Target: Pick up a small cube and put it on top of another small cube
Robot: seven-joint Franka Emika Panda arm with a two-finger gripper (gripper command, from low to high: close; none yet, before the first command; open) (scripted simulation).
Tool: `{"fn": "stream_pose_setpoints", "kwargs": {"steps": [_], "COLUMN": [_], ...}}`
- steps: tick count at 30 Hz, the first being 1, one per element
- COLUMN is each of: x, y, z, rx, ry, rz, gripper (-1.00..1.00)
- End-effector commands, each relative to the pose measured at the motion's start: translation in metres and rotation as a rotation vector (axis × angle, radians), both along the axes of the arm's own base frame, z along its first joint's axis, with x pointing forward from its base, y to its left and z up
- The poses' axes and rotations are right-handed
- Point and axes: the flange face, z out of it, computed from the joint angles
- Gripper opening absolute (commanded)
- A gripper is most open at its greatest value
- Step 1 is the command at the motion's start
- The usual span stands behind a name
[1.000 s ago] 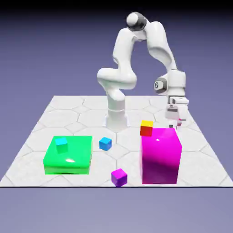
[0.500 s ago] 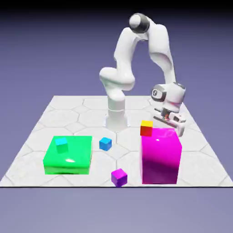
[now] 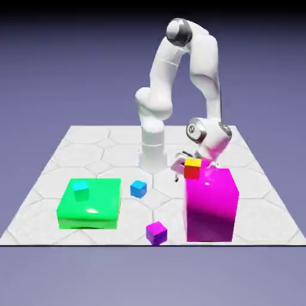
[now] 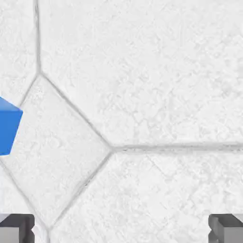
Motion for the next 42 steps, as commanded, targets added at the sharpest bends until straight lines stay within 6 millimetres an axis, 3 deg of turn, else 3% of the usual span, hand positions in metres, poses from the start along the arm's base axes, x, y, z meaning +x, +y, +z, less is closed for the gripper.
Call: {"fn": "stream_pose_setpoints", "kwargs": {"steps": [1, 22, 24, 26, 33, 34, 35, 42], "x": [0.0, -0.008, -0.013, -0.013, -0.031, -0.031, -0.031, -0.013], "y": [-0.005, -0.117, -0.133, -0.135, -0.167, -0.167, -0.167, -0.135], "z": [-0.001, -0.018, -0.022, -0.023, -0.077, -0.077, -0.077, -0.023], "rx": [-0.009, -0.024, 0.035, 0.04, 0.04, 0.04, 0.04, 0.04], "ry": [0.036, 0.835, 0.856, 0.858, 0.858, 0.858, 0.858, 0.858], "rz": [0.035, 0.726, 0.733, 0.734, 0.734, 0.734, 0.734, 0.734], "gripper": [0.0, 0.0, 0.0, 0.0, 0.0, -1.0, -1.0, -1.0]}}
